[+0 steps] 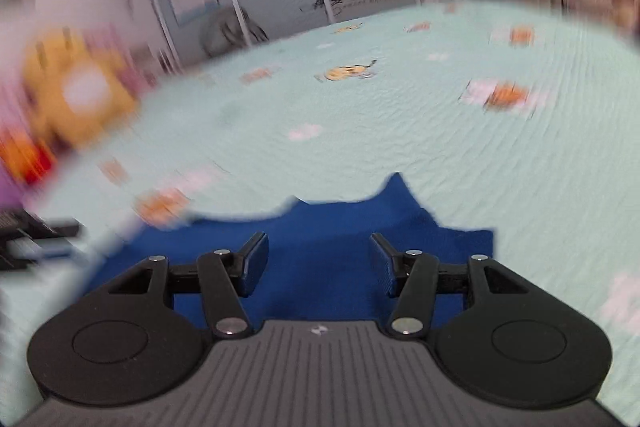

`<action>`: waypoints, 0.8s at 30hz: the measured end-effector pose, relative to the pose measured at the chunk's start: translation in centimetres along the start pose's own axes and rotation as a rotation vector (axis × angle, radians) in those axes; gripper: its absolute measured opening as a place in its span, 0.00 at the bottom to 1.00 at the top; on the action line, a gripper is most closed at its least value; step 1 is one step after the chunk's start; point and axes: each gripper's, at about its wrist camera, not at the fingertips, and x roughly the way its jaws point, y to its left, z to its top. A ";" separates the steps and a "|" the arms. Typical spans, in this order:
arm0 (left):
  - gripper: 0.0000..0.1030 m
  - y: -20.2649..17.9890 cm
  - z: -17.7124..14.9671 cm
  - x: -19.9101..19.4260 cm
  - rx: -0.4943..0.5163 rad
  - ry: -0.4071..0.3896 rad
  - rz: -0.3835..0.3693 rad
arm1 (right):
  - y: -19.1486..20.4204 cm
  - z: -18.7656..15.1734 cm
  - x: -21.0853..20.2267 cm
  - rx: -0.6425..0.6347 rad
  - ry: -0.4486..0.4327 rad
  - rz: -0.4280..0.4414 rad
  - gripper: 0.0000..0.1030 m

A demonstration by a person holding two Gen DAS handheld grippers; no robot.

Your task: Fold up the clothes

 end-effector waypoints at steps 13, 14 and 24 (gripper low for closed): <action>0.68 0.5 -6.2 3.3 0.128 -0.122 0.108 | -2.6 -3.9 2.4 -0.060 -0.042 -0.152 0.62; 0.68 0.8 -6.1 3.3 0.118 -0.123 0.098 | -1.1 -3.4 2.3 -0.099 -0.069 -0.154 0.62; 0.70 -0.2 -6.6 3.5 0.129 -0.134 0.098 | -2.3 -1.4 7.2 -0.016 0.023 -0.103 0.68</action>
